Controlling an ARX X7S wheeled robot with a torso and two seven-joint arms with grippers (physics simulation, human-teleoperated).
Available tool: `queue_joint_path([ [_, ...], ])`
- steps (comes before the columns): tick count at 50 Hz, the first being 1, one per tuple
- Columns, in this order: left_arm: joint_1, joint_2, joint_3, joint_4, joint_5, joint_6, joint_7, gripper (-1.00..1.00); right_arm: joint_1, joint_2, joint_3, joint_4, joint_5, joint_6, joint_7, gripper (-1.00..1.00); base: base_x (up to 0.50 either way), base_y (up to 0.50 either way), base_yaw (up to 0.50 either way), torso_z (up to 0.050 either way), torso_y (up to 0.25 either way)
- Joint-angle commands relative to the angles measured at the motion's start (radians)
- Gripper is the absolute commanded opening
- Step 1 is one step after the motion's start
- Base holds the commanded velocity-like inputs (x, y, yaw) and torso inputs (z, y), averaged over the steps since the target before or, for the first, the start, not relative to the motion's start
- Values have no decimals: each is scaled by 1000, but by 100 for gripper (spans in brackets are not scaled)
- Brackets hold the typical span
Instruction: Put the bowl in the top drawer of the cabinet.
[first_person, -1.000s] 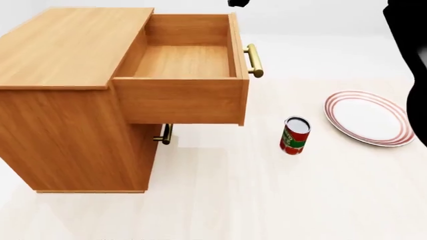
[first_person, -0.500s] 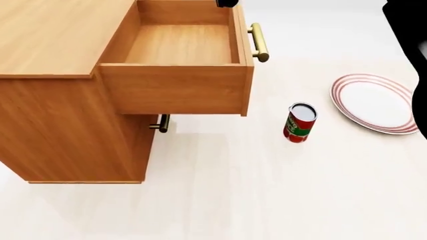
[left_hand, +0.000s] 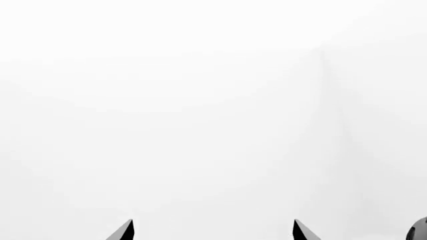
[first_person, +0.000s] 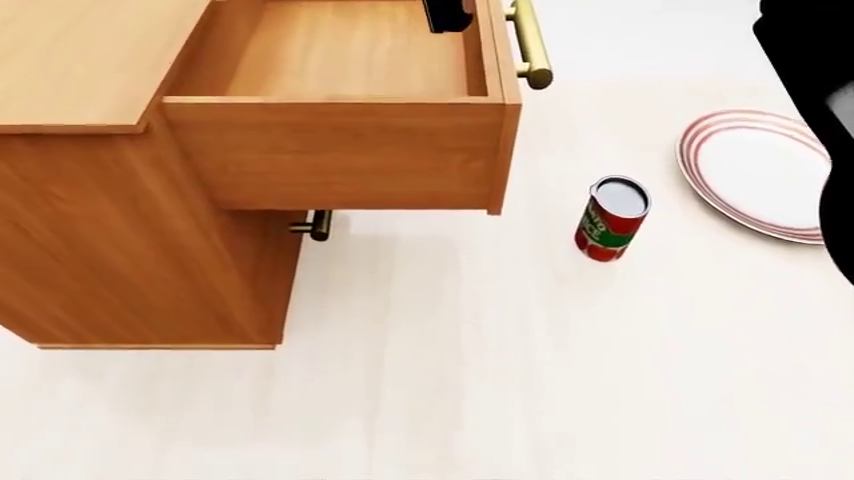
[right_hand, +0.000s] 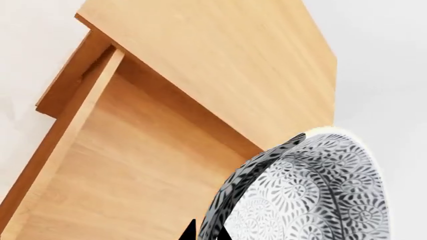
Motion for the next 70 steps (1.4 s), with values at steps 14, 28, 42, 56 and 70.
queue_joint_path([
  [14, 5, -15, 19, -1, -10, 31, -9, 100, -8, 0, 11, -20, -9, 13, -4, -100, 0, 0, 0, 0, -114],
  [28, 6, -23, 28, -4, -19, 44, -21, 100, -16, 0, 8, -34, -11, 26, -2, 100, 0, 0, 0, 0, -111],
  [42, 10, -28, 33, -4, -23, 63, -28, 100, -12, 0, 9, -30, -12, 26, 2, 100, 0, 0, 0, 0, -12],
  [56, 10, -36, 44, -3, -23, 72, -26, 100, 4, 0, 12, -20, 6, 27, -4, 100, 0, 0, 0, 0, 9],
  [70, 12, -42, 51, -2, -24, 87, -11, 100, 28, 0, 16, 3, 21, 53, -41, 100, 0, 0, 0, 0, 166],
])
